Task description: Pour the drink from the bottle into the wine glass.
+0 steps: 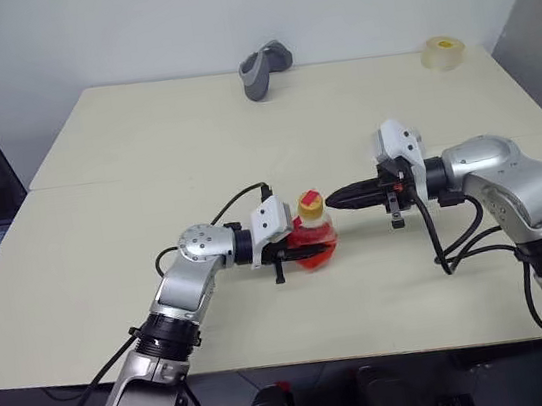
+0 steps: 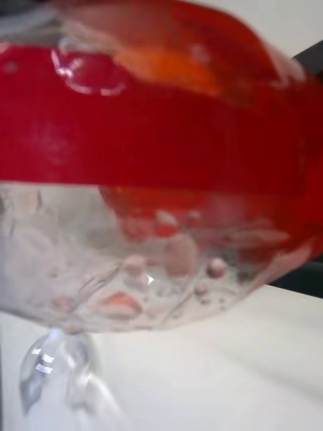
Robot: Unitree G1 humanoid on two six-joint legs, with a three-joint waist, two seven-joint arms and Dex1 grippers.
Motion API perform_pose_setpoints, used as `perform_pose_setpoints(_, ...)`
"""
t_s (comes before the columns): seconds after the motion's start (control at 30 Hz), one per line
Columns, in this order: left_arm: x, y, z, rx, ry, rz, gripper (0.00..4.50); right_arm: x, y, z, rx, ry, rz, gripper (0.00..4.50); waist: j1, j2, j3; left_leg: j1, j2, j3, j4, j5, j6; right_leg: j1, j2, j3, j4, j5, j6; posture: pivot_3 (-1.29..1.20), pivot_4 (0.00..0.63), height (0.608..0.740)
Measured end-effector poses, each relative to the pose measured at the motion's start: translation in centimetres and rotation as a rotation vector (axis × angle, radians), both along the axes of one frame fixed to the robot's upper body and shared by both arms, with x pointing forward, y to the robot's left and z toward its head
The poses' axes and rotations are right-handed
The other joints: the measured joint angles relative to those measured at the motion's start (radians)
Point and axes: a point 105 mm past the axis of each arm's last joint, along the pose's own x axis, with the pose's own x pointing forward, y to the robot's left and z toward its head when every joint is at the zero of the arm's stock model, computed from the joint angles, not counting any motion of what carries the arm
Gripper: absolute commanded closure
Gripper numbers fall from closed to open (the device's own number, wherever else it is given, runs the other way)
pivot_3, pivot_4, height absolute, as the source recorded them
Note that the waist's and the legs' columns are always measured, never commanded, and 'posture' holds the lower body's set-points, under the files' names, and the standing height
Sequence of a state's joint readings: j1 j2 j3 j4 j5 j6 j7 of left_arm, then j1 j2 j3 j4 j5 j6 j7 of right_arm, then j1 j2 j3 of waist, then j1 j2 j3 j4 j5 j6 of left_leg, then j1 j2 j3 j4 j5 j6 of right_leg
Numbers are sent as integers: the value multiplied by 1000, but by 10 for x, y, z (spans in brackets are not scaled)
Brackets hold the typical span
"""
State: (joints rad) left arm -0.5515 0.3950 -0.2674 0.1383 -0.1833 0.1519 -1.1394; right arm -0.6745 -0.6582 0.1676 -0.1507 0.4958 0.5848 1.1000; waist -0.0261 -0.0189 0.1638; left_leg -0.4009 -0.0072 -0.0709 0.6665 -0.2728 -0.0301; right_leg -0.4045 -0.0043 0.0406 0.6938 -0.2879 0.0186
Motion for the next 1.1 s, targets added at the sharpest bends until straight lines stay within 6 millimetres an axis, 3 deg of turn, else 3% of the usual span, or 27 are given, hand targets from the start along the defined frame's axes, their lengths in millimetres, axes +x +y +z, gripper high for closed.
perform_pose_setpoints(0.2,17,4,-1,-26,-52,144,3737,-10,-17,14,133,-31,-180,1819,1,0,0,0,0,-1,0,0,0,0,0,-1,1,0,0,0,150,740)
perform_pose_setpoints(0.37,32,10,-1,-56,-81,257,3737,-27,-11,17,199,-54,-244,102,-1,0,0,0,0,0,0,0,0,0,0,0,2,0,0,0,150,740)
perform_pose_setpoints(0.57,34,1,-6,-66,-78,267,3737,-24,35,14,265,-175,-362,0,-4,0,0,1,0,-1,-1,0,0,0,1,0,2,0,0,0,150,740)
perform_pose_setpoints(0.8,33,1,-6,-62,-75,258,3737,-3,31,8,252,-223,-514,0,-2,0,0,1,0,0,0,0,-1,0,1,0,2,0,0,0,150,740)
perform_pose_setpoints(1.1,32,-1,-7,-61,-72,246,3738,2,23,6,266,-198,-536,0,-3,0,0,1,0,0,-1,0,-1,0,1,0,2,0,0,0,150,740)
